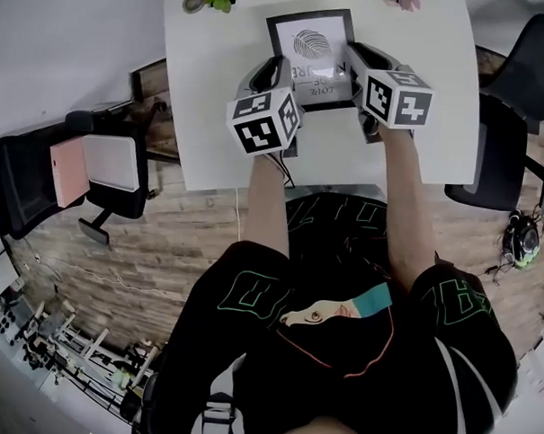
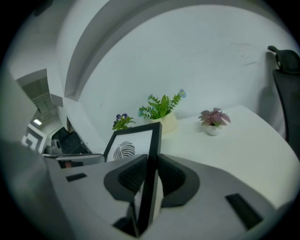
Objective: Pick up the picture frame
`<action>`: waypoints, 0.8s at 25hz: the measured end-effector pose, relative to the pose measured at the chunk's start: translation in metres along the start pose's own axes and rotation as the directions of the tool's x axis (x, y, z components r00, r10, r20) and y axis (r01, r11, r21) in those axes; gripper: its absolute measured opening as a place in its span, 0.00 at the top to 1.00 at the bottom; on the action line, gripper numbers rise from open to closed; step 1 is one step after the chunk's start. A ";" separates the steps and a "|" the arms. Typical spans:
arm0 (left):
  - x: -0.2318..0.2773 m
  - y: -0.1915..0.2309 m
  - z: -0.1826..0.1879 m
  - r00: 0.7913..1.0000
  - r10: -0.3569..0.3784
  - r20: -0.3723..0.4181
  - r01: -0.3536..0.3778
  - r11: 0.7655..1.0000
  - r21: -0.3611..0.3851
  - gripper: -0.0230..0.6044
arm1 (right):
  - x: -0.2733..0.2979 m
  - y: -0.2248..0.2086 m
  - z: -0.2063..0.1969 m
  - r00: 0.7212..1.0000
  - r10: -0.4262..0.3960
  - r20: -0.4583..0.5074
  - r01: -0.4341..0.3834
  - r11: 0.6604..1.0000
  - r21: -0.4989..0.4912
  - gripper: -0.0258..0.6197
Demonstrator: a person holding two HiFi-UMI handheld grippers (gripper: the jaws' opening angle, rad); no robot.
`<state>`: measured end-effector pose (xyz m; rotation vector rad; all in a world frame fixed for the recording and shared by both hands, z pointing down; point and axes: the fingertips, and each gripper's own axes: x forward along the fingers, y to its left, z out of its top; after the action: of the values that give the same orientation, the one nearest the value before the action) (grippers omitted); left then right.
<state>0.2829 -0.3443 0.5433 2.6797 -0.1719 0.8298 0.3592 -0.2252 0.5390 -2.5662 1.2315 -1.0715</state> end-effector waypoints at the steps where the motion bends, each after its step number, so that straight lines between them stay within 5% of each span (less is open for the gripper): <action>1: -0.003 -0.002 0.004 1.000 -0.002 0.012 0.002 1.000 0.005 0.85 | -0.004 0.001 0.004 1.000 -0.001 0.011 0.001 1.000 -0.008 0.84; 20: -0.053 -0.046 0.087 0.968 -0.041 0.248 0.021 0.996 0.082 0.85 | -0.074 0.028 0.091 0.973 0.011 0.232 0.029 0.986 -0.164 0.84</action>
<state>0.2949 -0.3299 0.4334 2.8468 -0.1588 0.4966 0.3668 -0.2094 0.4199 -2.7252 1.2988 -0.6687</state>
